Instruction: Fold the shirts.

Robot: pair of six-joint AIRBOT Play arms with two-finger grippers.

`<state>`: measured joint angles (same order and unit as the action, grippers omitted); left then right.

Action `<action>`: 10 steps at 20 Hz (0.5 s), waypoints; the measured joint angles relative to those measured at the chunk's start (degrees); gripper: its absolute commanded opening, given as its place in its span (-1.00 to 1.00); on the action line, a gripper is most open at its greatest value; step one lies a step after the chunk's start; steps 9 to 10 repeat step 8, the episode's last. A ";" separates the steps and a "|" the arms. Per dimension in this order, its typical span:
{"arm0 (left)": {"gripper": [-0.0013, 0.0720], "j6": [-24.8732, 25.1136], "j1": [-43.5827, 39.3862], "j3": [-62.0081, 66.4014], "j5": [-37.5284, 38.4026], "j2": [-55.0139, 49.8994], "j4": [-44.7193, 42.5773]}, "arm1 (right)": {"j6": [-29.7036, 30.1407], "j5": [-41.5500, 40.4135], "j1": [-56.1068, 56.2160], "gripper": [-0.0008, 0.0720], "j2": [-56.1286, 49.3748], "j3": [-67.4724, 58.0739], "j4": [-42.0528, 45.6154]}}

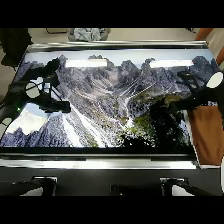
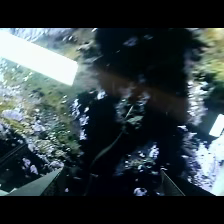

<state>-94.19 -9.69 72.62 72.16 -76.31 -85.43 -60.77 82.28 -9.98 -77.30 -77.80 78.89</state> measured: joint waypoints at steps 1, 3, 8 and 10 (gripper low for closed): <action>0.86 -0.15 -0.07 -0.48 -0.24 0.13 -0.09 | 0.11 0.22 0.28 0.92 -0.15 0.26 0.00; 0.86 -0.33 -0.15 -1.05 -0.66 0.35 -0.24 | 0.11 0.35 0.61 0.92 -0.26 0.55 -0.07; 0.86 -0.33 -0.31 -1.57 -1.20 0.50 -0.26 | 0.13 0.66 0.83 0.92 -0.42 0.81 -0.15; 0.86 -0.33 -0.31 -1.57 -1.20 0.50 -0.26 | 0.13 0.66 0.83 0.92 -0.42 0.81 -0.15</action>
